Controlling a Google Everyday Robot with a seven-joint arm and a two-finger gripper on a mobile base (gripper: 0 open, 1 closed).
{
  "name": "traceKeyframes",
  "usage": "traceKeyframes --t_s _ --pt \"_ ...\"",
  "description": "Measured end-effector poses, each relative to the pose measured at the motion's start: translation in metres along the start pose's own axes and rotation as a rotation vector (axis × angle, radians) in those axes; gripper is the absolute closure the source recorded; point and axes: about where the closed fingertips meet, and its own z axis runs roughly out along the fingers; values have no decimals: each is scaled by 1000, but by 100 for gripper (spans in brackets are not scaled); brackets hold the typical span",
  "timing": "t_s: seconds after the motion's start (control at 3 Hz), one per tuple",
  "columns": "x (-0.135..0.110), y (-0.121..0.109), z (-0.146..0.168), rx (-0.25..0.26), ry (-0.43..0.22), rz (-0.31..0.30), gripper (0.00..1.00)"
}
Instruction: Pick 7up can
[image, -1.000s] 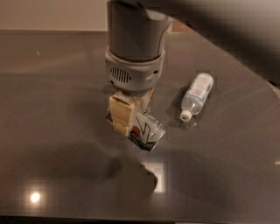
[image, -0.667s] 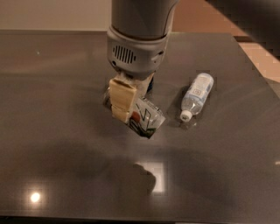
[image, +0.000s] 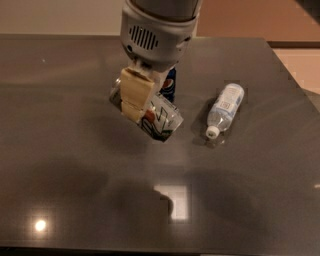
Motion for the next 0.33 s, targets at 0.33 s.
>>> traceKeyframes --t_s 0.33 --pt "-7 1 -5 16 -33 -4 100"
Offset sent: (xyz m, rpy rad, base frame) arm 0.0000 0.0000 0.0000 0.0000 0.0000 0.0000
